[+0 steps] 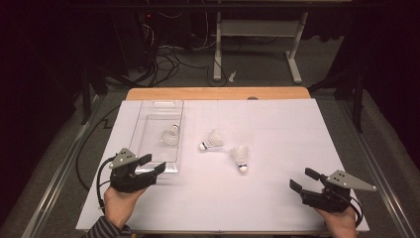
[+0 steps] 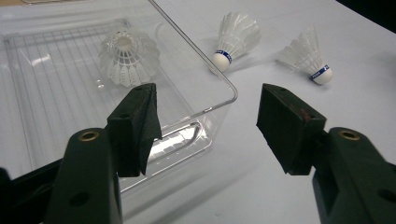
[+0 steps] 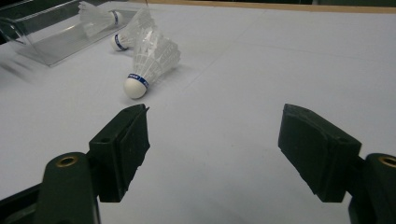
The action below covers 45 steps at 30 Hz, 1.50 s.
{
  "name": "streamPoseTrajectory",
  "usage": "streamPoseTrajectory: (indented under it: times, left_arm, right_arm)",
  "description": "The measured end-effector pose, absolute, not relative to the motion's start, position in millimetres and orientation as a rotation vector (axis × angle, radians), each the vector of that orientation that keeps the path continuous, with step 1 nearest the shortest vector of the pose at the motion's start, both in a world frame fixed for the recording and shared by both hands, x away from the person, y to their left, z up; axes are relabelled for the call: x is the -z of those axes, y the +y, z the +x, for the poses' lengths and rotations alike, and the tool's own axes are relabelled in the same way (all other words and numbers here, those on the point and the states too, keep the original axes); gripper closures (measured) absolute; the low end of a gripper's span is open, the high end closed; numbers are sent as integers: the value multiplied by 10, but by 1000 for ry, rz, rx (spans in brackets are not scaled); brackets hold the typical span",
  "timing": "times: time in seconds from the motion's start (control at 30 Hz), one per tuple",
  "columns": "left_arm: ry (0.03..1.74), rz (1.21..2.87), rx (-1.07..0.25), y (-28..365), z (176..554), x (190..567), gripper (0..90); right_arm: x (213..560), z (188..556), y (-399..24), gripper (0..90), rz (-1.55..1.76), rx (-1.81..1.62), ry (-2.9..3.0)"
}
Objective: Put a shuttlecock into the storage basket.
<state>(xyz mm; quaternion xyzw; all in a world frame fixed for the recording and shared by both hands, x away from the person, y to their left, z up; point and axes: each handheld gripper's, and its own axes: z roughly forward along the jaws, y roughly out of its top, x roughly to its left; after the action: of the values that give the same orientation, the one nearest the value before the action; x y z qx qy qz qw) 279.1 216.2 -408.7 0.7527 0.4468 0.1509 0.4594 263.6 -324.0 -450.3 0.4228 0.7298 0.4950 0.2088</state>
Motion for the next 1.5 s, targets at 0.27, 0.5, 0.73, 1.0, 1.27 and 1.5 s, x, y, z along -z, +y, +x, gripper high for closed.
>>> streamPoseTrajectory:
  times: [0.27,0.5,0.73,1.0,1.27,1.5]
  left_arm:
    - [1098,1853,-365,2137,2743,4111,390]
    - [1076,1865,-354,2083,2707,4125,389]
    - [1065,1872,-338,2030,2702,4130,388]
    - [1055,1880,-331,1984,2707,4120,387]
    - [1044,1893,-327,1941,2714,4127,387]
    - [1030,1902,-319,1881,2739,4110,387]
  right_arm:
    - [4502,2635,-3238,252,1177,-1377,2030]
    - [4501,2628,-3237,252,1164,-1374,2033]
    - [4501,2625,-3240,252,1165,-1374,2033]
    - [4501,2624,-3240,252,1162,-1373,2034]
    - [4500,2621,-3241,252,1161,-1374,2033]
    - [4501,2622,-3242,252,1161,-1372,2034]
